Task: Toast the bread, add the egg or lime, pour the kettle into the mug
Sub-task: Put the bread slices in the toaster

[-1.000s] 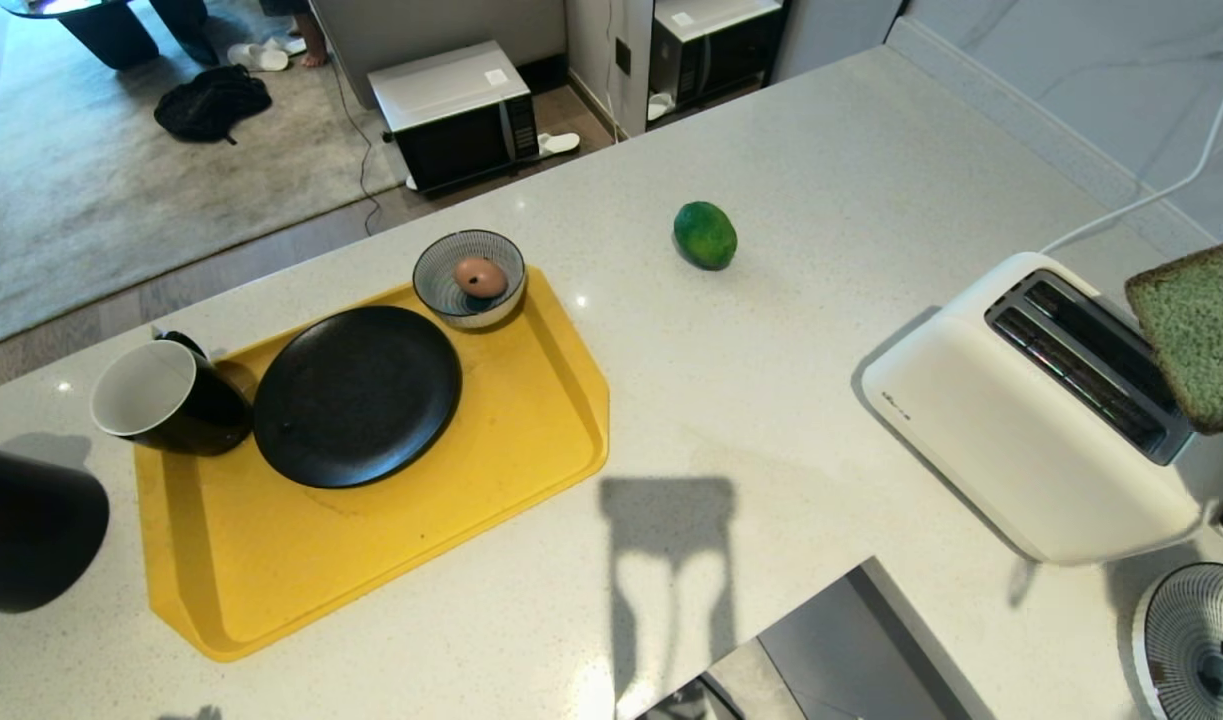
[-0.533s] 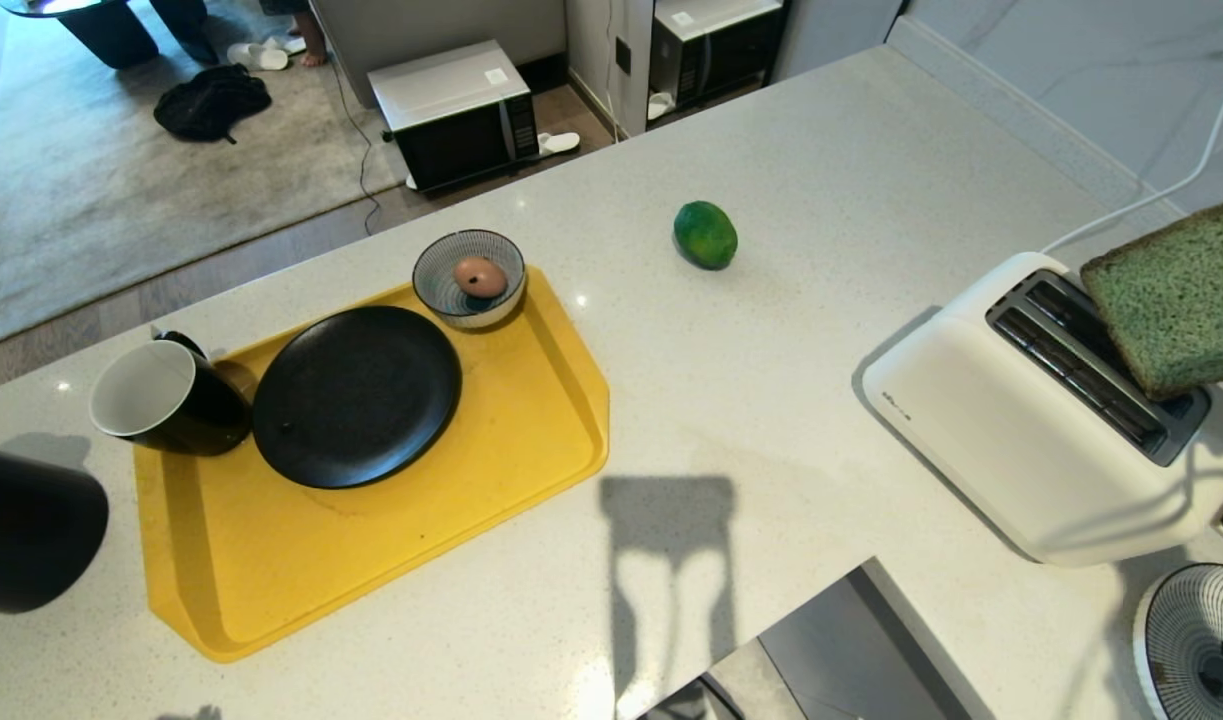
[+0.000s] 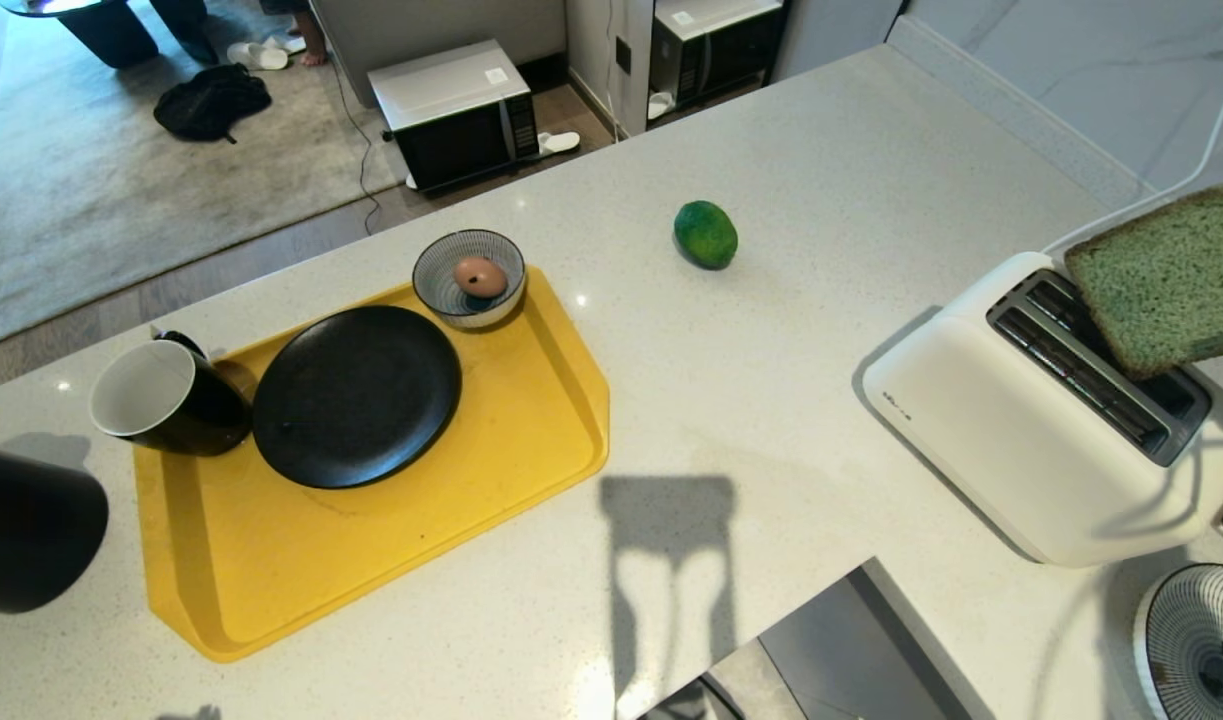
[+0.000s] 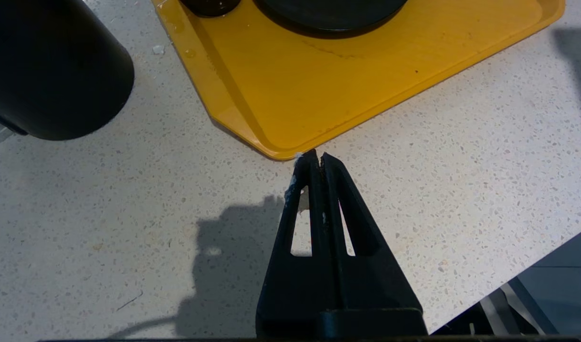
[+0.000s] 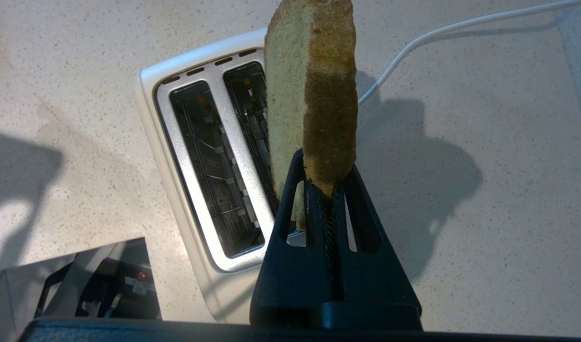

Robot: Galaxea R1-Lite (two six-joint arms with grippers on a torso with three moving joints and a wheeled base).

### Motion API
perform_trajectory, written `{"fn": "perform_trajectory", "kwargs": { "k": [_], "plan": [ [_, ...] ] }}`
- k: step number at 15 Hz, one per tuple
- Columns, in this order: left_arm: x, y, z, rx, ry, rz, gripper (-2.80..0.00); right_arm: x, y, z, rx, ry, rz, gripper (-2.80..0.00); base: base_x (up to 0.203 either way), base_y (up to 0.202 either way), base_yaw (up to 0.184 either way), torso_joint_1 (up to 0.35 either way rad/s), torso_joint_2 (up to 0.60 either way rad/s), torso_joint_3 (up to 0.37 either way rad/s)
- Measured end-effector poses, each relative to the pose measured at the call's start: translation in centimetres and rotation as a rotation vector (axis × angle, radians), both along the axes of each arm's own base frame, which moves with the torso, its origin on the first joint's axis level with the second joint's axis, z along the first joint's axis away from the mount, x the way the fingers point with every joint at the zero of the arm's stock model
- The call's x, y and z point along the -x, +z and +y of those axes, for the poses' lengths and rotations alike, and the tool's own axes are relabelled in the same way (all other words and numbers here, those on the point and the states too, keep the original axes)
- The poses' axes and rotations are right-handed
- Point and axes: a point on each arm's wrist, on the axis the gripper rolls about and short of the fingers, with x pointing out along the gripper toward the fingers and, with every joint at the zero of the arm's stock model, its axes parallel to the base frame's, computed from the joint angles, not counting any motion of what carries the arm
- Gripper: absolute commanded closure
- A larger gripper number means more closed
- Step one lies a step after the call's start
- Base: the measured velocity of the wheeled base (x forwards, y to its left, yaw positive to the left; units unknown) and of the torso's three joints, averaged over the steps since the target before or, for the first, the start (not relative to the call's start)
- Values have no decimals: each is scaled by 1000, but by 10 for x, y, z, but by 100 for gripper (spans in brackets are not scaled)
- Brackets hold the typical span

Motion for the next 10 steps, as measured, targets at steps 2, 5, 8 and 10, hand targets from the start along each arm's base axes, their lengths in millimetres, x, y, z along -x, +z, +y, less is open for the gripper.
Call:
{"fn": "perform_trajectory", "kwargs": {
  "k": [2, 5, 8, 10],
  "plan": [
    [0, 0, 0, 0, 0, 0, 0, 0, -3, -4, 6, 15, 8, 0, 0, 0, 0, 0, 0, 0],
    [0, 0, 0, 0, 0, 0, 0, 2, -9, -4, 11, 30, 20, 0, 0, 0, 0, 0, 0, 0],
    [0, 0, 0, 0, 0, 0, 0, 7, -15, -2, 43, 63, 20, 0, 0, 0, 0, 0, 0, 0],
    [0, 0, 0, 0, 0, 0, 0, 9, -16, -1, 52, 67, 17, 0, 0, 0, 0, 0, 0, 0]
  ]
}}
